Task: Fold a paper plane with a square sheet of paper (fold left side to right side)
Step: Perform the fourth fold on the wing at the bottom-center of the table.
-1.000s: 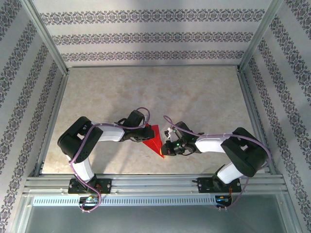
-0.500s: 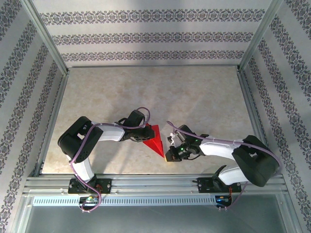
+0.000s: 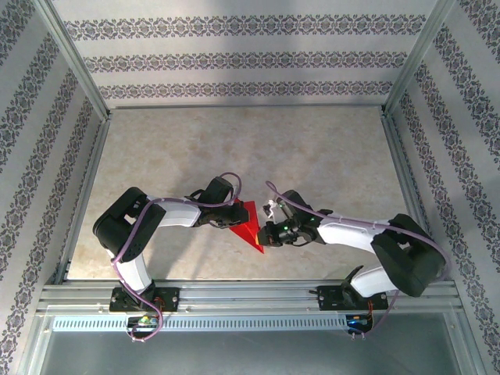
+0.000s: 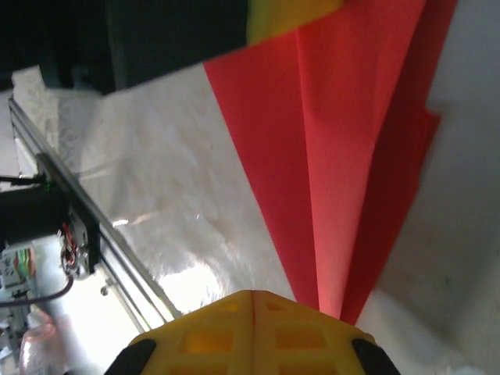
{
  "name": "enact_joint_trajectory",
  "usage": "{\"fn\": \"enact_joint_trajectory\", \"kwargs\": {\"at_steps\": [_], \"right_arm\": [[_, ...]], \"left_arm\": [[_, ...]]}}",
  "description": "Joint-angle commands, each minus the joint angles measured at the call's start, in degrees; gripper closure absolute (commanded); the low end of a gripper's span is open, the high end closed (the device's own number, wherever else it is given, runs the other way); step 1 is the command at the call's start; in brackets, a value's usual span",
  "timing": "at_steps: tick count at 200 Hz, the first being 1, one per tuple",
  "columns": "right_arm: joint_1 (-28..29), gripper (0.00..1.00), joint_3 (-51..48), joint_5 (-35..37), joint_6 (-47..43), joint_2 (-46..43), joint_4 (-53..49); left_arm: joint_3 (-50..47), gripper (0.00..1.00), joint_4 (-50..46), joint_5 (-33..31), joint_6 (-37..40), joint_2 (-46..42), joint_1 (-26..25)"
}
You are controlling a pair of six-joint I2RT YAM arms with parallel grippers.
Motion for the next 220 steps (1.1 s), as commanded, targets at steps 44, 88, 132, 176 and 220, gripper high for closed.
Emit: {"fn": "enact_joint_trajectory", "kwargs": {"at_steps": [44,88,132,176,220], "right_arm": [[-0.09,1.00,3.59,5.13,1.60,8.17,4.88],[-0.28,1.00,2.96,6.83,0.91,9.91,1.74],[-0.44,1.00,1.69,5.61,0.88,12.01,0.91],[-1.15,1.00,-0.23,5.32,0.74,13.00,0.92],[-1.20,1.00,-0.09,6.37,0.56,14.04,0.44]], "left_arm": [[-0.68,1.00,-5.91,-3.72,1.62,1.40,0.04],[-0.29,1.00,-6.12,-3.75,1.71,1.36,0.06],[1.28,0.96,-7.39,-4.27,2.97,-0.15,0.12],[1.81,0.95,-4.52,-3.92,4.09,-5.41,0.08],[-1.10,0.96,-2.63,-1.40,3.97,-8.92,-0.41]]}}
